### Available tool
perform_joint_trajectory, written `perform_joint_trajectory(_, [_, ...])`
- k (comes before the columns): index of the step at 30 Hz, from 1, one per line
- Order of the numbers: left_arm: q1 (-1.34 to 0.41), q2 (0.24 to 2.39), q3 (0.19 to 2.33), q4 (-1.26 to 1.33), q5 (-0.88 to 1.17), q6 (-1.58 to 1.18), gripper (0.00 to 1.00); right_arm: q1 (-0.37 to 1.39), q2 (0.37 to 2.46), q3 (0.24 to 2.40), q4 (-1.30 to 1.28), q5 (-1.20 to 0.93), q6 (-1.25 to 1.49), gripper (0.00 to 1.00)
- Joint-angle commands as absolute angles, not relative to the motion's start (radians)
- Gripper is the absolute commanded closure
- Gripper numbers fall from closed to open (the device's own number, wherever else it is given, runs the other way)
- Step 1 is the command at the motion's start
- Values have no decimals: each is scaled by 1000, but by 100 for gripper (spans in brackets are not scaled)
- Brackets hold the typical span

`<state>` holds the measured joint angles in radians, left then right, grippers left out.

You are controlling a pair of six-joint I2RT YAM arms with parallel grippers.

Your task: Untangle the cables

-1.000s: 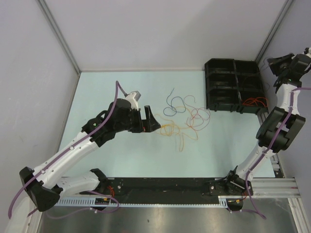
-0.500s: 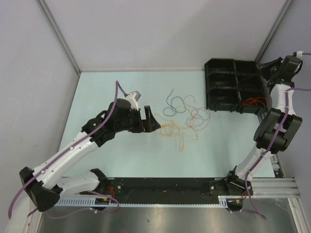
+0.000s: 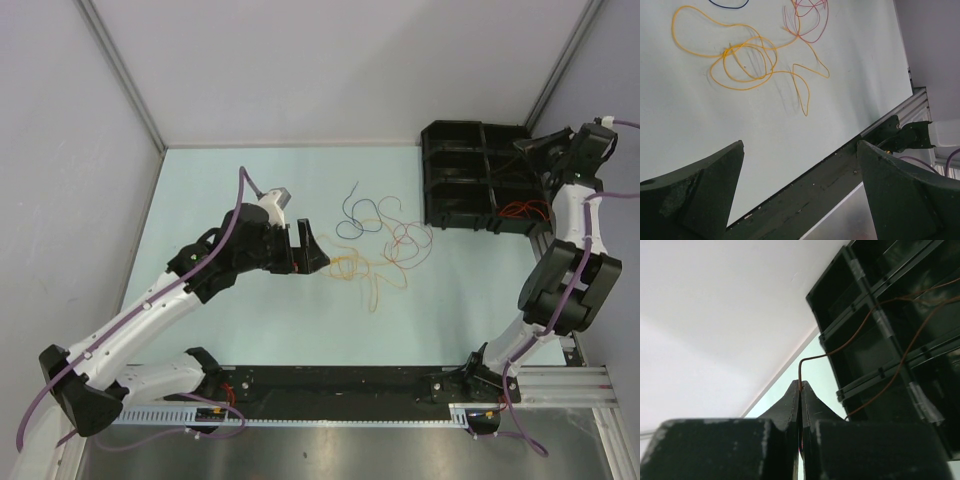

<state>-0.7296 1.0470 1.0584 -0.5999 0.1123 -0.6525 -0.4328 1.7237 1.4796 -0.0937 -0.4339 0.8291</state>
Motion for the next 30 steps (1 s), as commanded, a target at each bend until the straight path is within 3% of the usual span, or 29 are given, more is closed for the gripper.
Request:
perform_joint_trajectory(1, [-724, 1023, 1071, -577, 140, -617, 0, -403, 1681, 1476, -101, -465, 818, 100])
perform_joint_trajectory(8, [-724, 991, 1066, -617, 129, -604, 0, -457, 1764, 1517, -83, -416, 815, 100])
perform_joint_trajectory(17, [-724, 951, 1075, -672, 95, -620, 0, -489, 2000, 1796, -219, -381, 782, 100])
perform_joint_trajectory(30, [-726, 968, 1078, -673, 90, -649, 0, -414, 2227, 2055, -357, -60, 571, 100])
